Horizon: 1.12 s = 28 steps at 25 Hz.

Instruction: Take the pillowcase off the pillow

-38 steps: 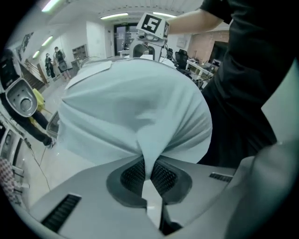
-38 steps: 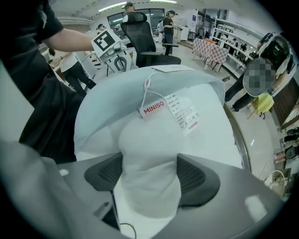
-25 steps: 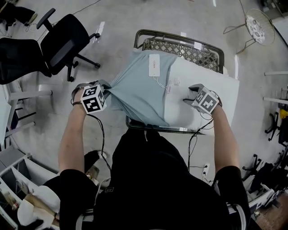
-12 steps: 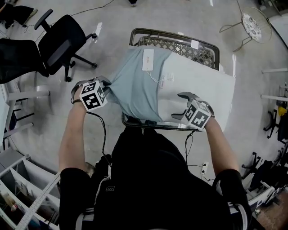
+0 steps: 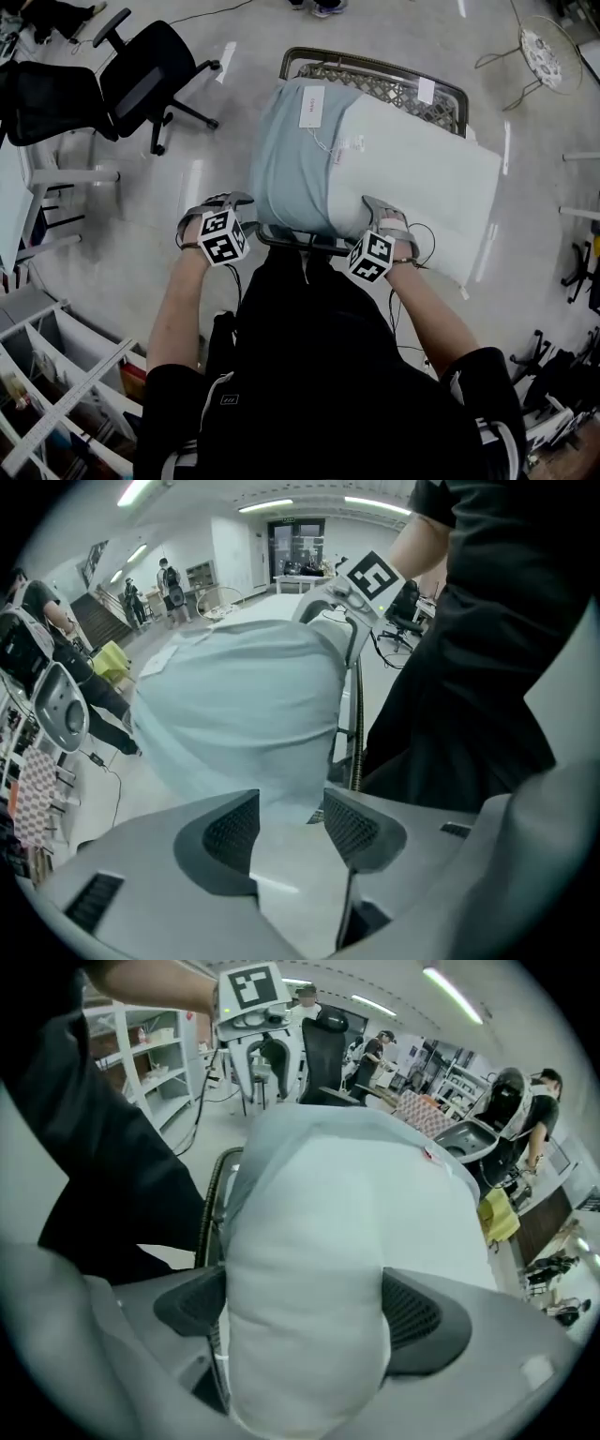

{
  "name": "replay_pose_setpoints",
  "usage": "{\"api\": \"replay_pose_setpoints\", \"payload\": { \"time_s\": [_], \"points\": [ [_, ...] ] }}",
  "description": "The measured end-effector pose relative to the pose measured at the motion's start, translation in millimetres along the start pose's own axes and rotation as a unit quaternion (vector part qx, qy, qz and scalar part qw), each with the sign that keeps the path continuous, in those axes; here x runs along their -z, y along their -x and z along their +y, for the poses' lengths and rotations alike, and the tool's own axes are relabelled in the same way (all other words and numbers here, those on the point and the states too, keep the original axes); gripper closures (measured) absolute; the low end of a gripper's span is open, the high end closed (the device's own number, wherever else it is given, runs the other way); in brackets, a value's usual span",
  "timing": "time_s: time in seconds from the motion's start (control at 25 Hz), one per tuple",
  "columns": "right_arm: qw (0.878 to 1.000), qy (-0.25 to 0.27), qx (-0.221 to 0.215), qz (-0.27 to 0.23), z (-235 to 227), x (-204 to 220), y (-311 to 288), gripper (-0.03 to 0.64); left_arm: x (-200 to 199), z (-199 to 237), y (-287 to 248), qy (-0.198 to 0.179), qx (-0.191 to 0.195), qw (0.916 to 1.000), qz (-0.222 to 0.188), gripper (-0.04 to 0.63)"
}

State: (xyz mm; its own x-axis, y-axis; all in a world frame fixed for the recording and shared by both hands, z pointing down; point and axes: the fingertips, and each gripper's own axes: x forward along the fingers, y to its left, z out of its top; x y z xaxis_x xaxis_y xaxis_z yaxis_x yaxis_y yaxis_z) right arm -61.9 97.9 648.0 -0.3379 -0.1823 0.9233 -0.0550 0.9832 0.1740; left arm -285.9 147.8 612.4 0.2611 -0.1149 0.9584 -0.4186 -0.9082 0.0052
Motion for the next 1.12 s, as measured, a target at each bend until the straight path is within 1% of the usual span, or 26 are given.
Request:
{"api": "replay_pose_setpoints", "payload": {
  "time_s": [0.08, 0.16, 0.28, 0.4, 0.48, 0.56, 0.68, 0.76, 0.84, 0.88, 0.96, 1.0, 1.08, 1.12],
  "points": [
    [1.0, -0.004, 0.025, -0.001, -5, 0, -8, 0.097, -2, -15, -16, -0.001, 0.004, 1.0, 0.005, 0.376],
    [0.999, -0.005, 0.035, 0.0, -7, 0, -15, 0.097, -3, -20, -29, 0.003, 0.0, 1.0, 0.003, 0.354],
    [0.999, 0.002, 0.042, 0.003, -6, 2, -20, 0.097, -6, -19, -43, 0.018, -0.021, 0.9995, -0.016, 0.353],
    [0.998, 0.005, 0.057, 0.005, -10, 2, -24, 0.102, -8, -13, -52, 0.02, -0.049, 0.9981, -0.032, 0.353],
    [0.998, -0.002, 0.06, 0.007, -15, 1, -26, 0.131, -9, -10, -55, 0.016, -0.067, 0.9967, -0.042, 0.353],
    [0.999, -0.011, 0.052, 0.007, -19, 0, -23, 0.167, -10, -9, -54, 0.019, -0.082, 0.9948, -0.057, 0.353],
    [0.999, -0.021, 0.032, 0.003, -21, -1, -14, 0.22, -1, -11, -50, 0.045, -0.095, 0.9923, -0.066, 0.353],
    [0.999, -0.024, 0.024, 0.005, -20, -1, -9, 0.242, 11, -12, -53, 0.067, -0.094, 0.9915, -0.06, 0.35],
    [0.999, -0.027, 0.021, 0.011, -18, 0, -6, 0.263, 18, -11, -58, 0.08, -0.092, 0.9906, -0.062, 0.35],
    [0.999, -0.03, 0.019, 0.013, -18, -1, -5, 0.277, 20, -9, -62, 0.08, -0.092, 0.9905, -0.063, 0.35],
    [0.999, -0.037, 0.011, 0.016, -20, -3, 0, 0.312, 19, -4, -71, 0.061, -0.097, 0.9919, -0.055, 0.352],
    [0.999, -0.042, 0.004, 0.017, -20, -3, 4, 0.332, 19, -1, -74, 0.047, -0.1, 0.9927, -0.048, 0.375],
    [0.998, -0.051, -0.015, 0.016, -22, -4, 14, 0.368, 17, 3, -75, 0.018, -0.11, 0.9931, -0.036, 0.543],
    [0.998, -0.055, -0.026, 0.015, -24, -5, 20, 0.377, 15, 5, -73, 0.007, -0.116, 0.9927, -0.032, 0.576]
  ]
}}
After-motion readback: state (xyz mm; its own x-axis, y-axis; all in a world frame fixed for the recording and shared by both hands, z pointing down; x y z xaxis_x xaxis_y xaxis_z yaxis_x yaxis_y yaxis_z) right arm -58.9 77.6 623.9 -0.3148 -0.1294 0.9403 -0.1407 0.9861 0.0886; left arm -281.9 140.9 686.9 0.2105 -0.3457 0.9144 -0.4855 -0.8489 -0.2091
